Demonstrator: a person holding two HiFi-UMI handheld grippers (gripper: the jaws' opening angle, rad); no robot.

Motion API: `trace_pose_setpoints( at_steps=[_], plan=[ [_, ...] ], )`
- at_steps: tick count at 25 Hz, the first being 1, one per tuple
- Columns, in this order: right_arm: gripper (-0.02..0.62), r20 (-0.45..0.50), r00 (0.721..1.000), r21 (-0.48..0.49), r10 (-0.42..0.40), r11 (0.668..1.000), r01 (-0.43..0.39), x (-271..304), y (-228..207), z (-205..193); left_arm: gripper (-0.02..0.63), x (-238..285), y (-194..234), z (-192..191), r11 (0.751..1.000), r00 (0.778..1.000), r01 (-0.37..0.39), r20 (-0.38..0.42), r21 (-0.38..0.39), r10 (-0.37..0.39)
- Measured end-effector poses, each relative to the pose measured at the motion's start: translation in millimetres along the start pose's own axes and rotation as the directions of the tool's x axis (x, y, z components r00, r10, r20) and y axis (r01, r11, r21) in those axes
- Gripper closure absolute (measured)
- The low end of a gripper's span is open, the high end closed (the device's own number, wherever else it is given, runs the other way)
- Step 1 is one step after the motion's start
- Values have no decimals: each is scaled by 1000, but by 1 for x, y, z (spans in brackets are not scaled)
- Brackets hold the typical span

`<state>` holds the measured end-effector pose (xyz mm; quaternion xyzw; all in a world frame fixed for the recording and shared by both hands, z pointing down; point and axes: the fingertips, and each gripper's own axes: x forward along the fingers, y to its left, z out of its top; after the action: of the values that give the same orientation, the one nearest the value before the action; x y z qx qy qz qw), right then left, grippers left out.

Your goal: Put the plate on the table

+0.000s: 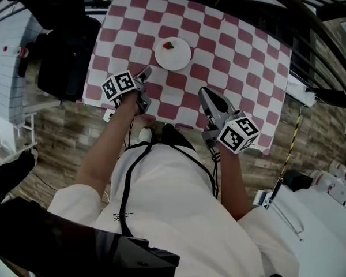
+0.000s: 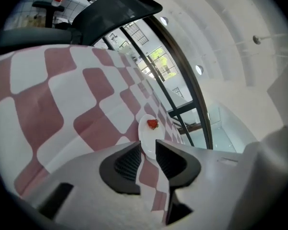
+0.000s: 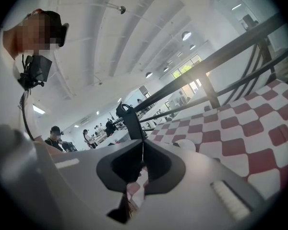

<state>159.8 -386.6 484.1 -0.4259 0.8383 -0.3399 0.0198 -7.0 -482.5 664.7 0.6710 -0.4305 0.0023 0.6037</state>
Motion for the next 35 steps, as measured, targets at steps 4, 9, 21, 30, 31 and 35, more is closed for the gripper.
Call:
trace_pose_setpoints(
  at_steps=[4,9,21,30,31,35],
  plan=[
    [578,20,1000,-16,4,1000,-3,-4,17,-5,518,-33,-17,1,992,999,37,2,117,-37],
    [580,45,999,-22,-3,1000,4,-12,36,-9,575,-78,-34,0,974,997,74,19,216,-80],
    [586,94,995,-62,-17,998,23,-30,76,-10,598,-185,-68,4,909,981,116,97,401,-168],
    [586,102,995,-110,-12,994,24,-46,106,-18,598,-240,-92,-4,851,969,149,99,503,-228],
    [586,101,995,-116,-15,993,26,-48,108,-20,598,-245,-94,-5,844,966,152,102,515,-236],
    [586,106,994,-116,-32,992,44,-53,111,-24,598,-257,-104,-7,813,958,163,107,559,-265]
  ],
)
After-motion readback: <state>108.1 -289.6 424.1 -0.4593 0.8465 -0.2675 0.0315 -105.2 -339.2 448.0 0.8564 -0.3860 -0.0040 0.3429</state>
